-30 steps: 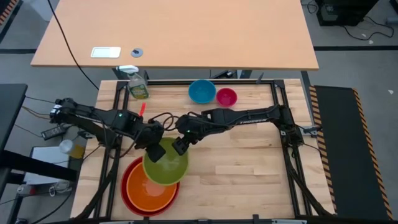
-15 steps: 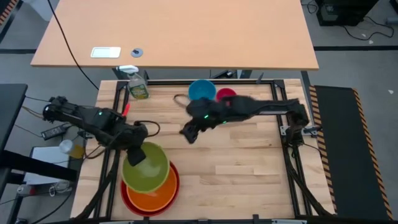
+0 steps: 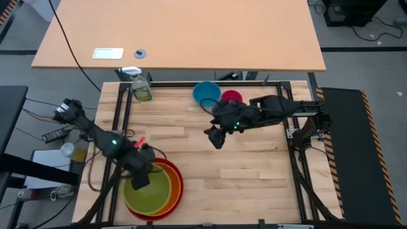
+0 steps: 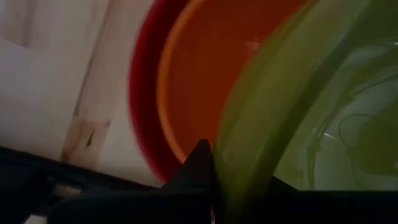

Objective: Nest bowls inside each other
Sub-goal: Stack the green bowl on top of the orange bowl

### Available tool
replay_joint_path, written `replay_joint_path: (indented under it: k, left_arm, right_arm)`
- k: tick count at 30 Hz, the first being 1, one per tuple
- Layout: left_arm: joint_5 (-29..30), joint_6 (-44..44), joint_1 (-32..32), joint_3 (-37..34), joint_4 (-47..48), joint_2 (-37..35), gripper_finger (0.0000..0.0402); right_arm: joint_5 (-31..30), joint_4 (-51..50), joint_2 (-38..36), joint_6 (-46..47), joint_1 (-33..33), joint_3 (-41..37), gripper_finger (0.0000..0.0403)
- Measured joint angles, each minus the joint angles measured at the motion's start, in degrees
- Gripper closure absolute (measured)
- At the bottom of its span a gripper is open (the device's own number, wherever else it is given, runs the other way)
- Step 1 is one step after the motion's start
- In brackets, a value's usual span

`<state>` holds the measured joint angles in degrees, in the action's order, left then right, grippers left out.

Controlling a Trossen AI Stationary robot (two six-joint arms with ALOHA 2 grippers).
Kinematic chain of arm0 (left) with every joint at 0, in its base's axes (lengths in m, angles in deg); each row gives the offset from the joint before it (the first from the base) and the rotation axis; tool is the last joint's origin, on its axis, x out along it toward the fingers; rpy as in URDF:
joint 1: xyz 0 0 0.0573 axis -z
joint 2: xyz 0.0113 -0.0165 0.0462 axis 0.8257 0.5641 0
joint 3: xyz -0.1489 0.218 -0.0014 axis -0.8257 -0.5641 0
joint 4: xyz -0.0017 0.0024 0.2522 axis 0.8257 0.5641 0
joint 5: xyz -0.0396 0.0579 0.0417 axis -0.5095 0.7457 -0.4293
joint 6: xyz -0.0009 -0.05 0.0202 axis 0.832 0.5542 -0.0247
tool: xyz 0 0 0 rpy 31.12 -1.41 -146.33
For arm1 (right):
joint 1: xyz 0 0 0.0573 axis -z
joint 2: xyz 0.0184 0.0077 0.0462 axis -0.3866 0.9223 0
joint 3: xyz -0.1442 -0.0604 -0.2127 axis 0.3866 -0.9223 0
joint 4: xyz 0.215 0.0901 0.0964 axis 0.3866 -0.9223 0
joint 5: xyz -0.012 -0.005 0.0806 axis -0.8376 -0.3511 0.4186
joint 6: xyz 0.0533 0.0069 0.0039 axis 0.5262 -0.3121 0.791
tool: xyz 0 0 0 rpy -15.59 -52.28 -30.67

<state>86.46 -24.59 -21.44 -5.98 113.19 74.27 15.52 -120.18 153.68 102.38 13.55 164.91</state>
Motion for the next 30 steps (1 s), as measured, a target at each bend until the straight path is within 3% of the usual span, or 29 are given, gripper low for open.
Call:
replay_joint_path:
  k: [7, 14, 23, 30]
  left_arm:
    - [1.1, -1.3, 0.2, 0.0, -1.3, 10.3, 0.0366]
    - [-1.6, -4.7, -0.1, 0.0, -2.3, 15.6, 0.0268]
    - [-2.8, -3.6, -0.4, 0.0, -2.0, 9.0, 0.0145]
    - [2.4, -4.8, -0.4, 0.0, -1.6, 1.5, 0.0128]
  right_arm:
    - [0.0, -5.9, 1.3, -0.3, -0.7, -0.1, 0.0151]
    - [-0.1, -5.2, 1.3, -0.7, -1.9, -0.1, 0.0151]
    - [-0.8, -10.8, 1.3, 2.3, -2.2, -0.1, 0.0151]
    - [-1.6, -14.2, 1.3, 2.1, -1.6, -0.4, 0.0151]
